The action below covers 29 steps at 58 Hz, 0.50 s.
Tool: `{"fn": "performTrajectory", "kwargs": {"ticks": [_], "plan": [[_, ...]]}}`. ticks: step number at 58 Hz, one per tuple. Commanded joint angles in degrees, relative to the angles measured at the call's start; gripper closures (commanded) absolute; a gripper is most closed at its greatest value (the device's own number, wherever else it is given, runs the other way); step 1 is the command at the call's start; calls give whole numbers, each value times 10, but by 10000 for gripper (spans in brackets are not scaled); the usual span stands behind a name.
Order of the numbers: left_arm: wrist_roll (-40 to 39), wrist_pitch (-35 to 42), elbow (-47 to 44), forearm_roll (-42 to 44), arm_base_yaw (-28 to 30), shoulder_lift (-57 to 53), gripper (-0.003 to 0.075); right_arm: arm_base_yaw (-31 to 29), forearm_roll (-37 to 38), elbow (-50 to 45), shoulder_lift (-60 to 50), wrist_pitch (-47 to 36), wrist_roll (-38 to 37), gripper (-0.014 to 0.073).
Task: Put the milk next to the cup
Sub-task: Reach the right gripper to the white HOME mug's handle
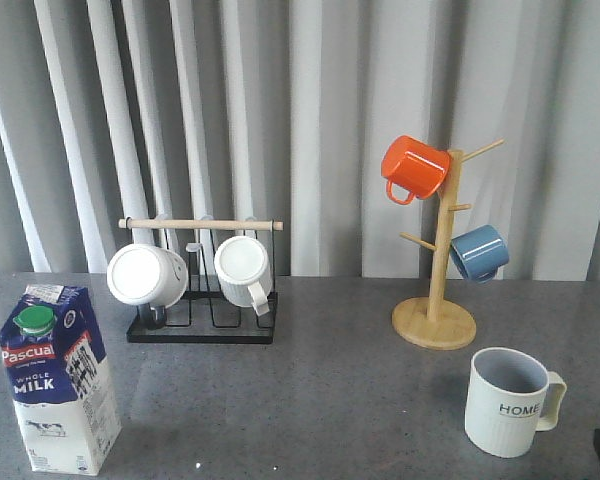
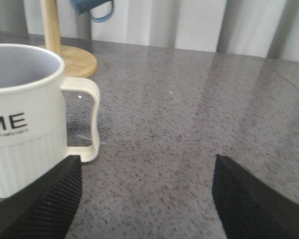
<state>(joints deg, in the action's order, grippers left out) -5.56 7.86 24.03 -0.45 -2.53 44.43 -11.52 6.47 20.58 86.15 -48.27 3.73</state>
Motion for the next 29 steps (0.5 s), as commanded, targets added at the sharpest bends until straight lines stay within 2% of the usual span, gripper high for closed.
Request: {"fn": "performTrajectory", "kwargs": {"ticks": [1, 29], "plan": [[-7, 40, 18, -4, 2, -1, 200, -8, 28, 30, 4, -47, -9, 55], [-7, 40, 18, -4, 2, -1, 200, -8, 48, 101, 84, -50, -44, 55]]}}
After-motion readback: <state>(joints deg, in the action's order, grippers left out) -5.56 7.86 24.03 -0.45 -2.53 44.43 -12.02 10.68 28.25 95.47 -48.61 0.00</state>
